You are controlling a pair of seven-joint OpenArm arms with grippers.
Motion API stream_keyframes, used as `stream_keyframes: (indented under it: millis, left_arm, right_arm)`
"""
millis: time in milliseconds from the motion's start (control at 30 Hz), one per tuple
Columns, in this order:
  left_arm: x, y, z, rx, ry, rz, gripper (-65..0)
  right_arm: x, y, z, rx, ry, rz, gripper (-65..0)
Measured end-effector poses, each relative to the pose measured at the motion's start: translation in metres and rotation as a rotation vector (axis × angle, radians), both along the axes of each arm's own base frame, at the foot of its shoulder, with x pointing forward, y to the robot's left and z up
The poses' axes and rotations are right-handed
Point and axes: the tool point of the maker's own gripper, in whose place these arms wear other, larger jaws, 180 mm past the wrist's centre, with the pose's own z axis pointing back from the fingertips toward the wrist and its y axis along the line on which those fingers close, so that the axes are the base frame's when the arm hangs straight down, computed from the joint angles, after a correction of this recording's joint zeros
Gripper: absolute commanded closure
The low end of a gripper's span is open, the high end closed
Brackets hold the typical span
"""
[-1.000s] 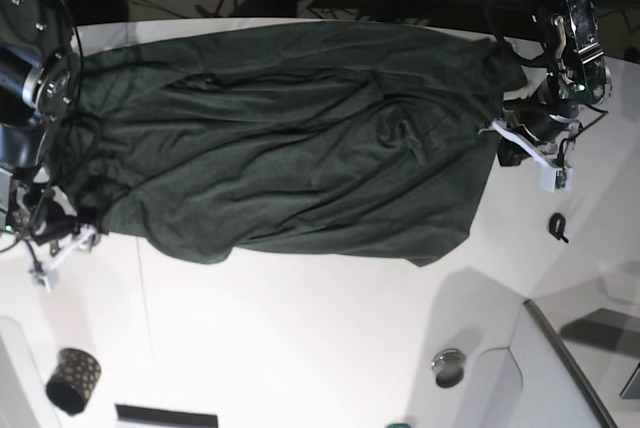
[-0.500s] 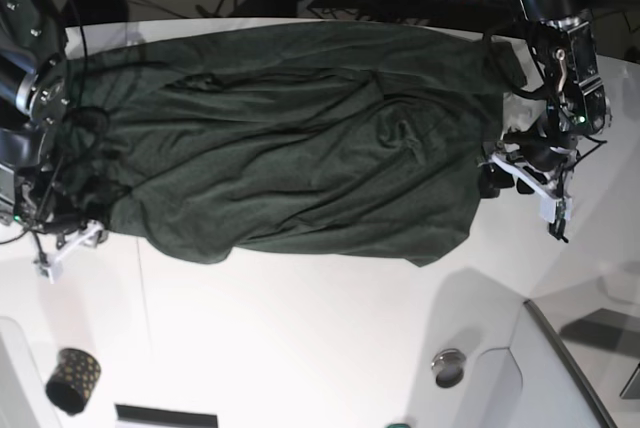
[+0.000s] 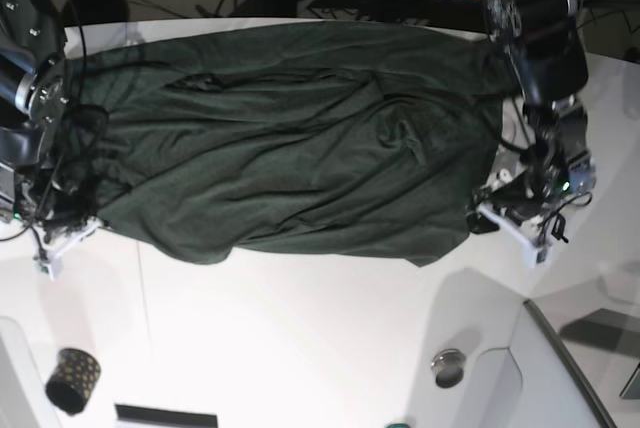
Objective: Layout the t-shirt on the table in an organized manner, then fold the t-shirt properly
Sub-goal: 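Lift the hem edge with both grippers and carry it toward the collar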
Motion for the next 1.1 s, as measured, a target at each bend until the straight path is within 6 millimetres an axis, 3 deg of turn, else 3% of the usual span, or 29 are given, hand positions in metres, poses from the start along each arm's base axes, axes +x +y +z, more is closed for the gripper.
stream_keyframes:
  millis: [167,267,600,733,800,867,1033,1100]
  left_arm:
    - [0.034,-0.033,-0.001,-0.048,-0.03,-0.032,-41.1]
    - [0.035,-0.044,-0.012,-0.097,0.003,-0.032,-41.0]
    - [0.035,-0.044,-0.014,-0.106,0.004,-0.024,-40.3]
    - [0.038,-0.03,-0.015,-0.07,-0.016,0.069,-40.2]
    - [0.041,-0.035,-0.017,-0.077,-0.052,0.08,-39.2]
    - [0.042,-0.042,-0.02,-0.099,-0.07,0.085,-30.8]
    - [0.04,-0.048,-0.026,-0.123,-0.066,0.091,0.0]
    - [0.04,-0.048,-0.026,-0.123,-0.062,0.089,0.0]
  right_arm:
    - [0.005,-0.01,0.011,-0.044,-0.032,0.004,-1.4]
    - [0.006,-0.013,0.014,-0.052,-0.04,0.002,-1.4]
    - [0.006,-0.012,0.013,-0.051,-0.038,0.004,-1.4]
    - [0.006,-0.012,0.013,-0.051,-0.038,0.004,-1.4]
    - [0.006,-0.012,0.013,-0.051,-0.037,0.004,-1.4]
    - [0.005,-0.011,0.012,-0.05,-0.036,0.004,-1.4]
    - [0.005,-0.012,0.013,-0.051,-0.036,0.004,-1.4]
    - [0.005,-0.011,0.012,-0.05,-0.036,0.004,-1.4]
